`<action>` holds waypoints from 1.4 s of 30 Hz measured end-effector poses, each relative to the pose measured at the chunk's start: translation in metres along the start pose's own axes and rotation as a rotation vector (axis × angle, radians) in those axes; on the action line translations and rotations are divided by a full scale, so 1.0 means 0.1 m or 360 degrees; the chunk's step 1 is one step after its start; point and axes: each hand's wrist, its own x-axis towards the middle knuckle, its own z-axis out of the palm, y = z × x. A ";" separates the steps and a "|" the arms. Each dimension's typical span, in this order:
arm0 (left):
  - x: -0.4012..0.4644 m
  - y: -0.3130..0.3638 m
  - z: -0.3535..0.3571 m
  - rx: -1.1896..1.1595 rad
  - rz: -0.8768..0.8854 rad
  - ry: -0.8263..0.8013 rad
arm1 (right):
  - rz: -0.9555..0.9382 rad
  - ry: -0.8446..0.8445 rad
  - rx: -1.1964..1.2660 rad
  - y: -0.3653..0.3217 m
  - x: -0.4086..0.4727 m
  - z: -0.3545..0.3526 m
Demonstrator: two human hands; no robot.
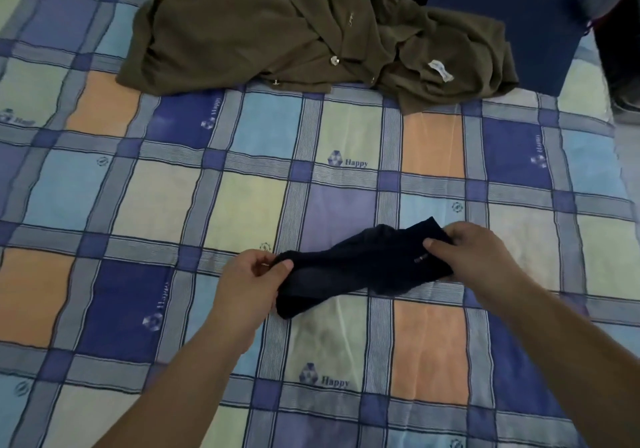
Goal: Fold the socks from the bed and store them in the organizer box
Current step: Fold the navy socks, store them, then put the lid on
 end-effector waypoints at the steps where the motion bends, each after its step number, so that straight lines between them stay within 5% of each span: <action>1: 0.01 -0.03 0.02 0.0085 0.0057 0.0018 | -0.0026 0.0051 -0.0044 0.04 0.03 0.02; 11: 0.10 -0.21 0.17 0.0651 0.0281 0.0126 | -0.0176 0.0118 -0.0419 0.11 0.20 0.15; 22: -0.08 0.40 -0.13 -0.0334 -0.0191 -0.0127 | -0.0056 -0.0285 0.0154 -0.35 0.13 -0.24; 29: -0.21 0.57 -0.25 -0.0410 0.0356 -0.0101 | -0.0355 -0.0231 0.0060 -0.48 0.05 -0.35; 39: -0.36 0.05 -0.22 -0.0609 0.0279 -0.0064 | -0.0405 -0.0204 0.0456 -0.19 -0.14 -0.16; 42: -0.36 -0.10 -0.06 -0.0131 0.0289 0.0165 | -0.0421 0.0053 0.0111 -0.09 -0.12 -0.07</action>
